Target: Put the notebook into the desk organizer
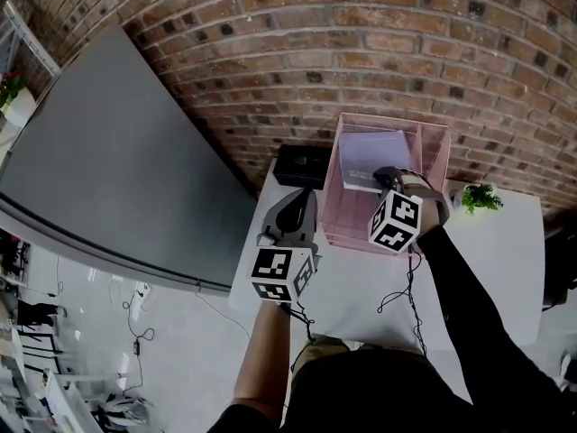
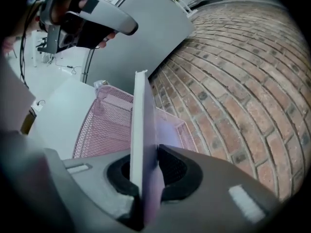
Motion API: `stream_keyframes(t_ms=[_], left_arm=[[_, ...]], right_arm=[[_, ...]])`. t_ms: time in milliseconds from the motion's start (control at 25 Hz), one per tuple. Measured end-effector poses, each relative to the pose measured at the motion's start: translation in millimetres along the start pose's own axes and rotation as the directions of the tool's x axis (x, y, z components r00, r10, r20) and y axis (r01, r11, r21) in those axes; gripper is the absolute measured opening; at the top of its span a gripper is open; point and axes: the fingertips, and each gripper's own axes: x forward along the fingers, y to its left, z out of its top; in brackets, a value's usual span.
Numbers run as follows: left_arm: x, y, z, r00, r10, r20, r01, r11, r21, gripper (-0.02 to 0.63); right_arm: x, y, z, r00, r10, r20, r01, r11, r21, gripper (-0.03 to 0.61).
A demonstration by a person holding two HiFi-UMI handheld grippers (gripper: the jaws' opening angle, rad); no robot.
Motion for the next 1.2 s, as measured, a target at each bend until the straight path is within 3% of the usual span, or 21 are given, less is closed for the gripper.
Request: stream_keyframes(t_ms=[560,880,1040,1200], left_arm=[[0.6,-0.3,-10.7,0.999,-0.014,-0.029,0.014,1.0,-0.017,0.008],[2.5,-6.1,-10.9,0.999,-0.019,-0.029,0.018,1.0,-0.017,0.008],[4.3,-11.4,-9.9,0.999,-0.026,-0.028,0.025,1.0,-0.012,0.008],[4.8,-9.8,-10.0,1.0,-0.011,-0.029,0.011,1.0,-0.012,0.008]], right_arm=[[11.9,22.5,-5.7,0.985,0.151,-0.085,-0.154,0.988,-0.021,0.046],[10.3,21.7,-2.3,0.983,0.173,-0.059,-0.173,0.985,0.001,0.052],[9.1,21.1,-3.1,0.982,0.182,-0.047,-0.182,0.983,0.008,0.112],[6.2,19.0,-1.5,0.981,0.194,-0.01,-0.193,0.98,0.042,0.114]])
